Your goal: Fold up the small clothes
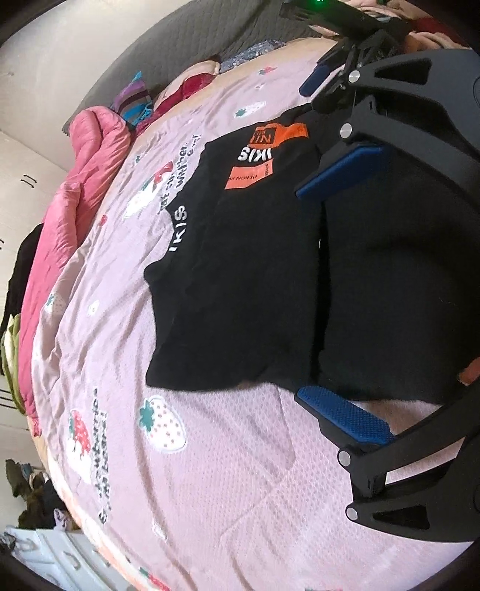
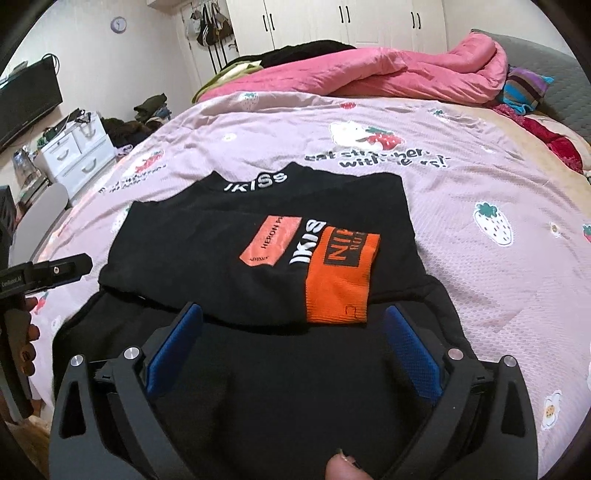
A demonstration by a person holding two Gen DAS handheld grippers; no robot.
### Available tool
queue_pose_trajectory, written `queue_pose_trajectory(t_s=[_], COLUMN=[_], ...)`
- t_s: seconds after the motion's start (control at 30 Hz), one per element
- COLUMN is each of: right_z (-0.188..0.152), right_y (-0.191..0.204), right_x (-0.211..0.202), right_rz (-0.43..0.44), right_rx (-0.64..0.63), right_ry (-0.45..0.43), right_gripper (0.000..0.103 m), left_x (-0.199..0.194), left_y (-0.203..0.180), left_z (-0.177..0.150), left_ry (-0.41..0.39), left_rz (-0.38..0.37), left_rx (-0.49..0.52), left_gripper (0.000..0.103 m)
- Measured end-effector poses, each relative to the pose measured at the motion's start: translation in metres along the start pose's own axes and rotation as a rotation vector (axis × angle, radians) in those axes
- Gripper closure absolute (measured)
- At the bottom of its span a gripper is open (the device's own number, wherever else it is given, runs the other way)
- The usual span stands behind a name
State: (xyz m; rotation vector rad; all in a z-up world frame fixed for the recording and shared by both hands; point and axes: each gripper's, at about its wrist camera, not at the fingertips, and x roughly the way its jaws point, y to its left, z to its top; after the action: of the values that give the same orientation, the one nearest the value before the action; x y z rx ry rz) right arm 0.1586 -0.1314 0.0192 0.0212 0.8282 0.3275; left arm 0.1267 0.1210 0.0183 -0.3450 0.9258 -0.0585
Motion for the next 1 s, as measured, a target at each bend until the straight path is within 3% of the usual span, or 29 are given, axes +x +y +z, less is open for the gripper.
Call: queue_pose_trajectory(t_s=[0.53, 1.0], right_z=[-0.003, -0.013], right_y=[0.016, 0.022], right_x=[-0.028, -0.041], right_rz=[0.015, 0.024], right_rx=[-0.028, -0.037], right_ry=[-0.042, -0.064], right_gripper=[0.005, 0.005], left_x=[-0.049, -0.061], left_y=[0.009, 0.012], left_z=[-0.022, -0.042], left_ry=[-0.091, -0.11], left_rz=[0.045, 0.094], left_rx=[0.052, 0.102], left_gripper=[0.009, 0.009])
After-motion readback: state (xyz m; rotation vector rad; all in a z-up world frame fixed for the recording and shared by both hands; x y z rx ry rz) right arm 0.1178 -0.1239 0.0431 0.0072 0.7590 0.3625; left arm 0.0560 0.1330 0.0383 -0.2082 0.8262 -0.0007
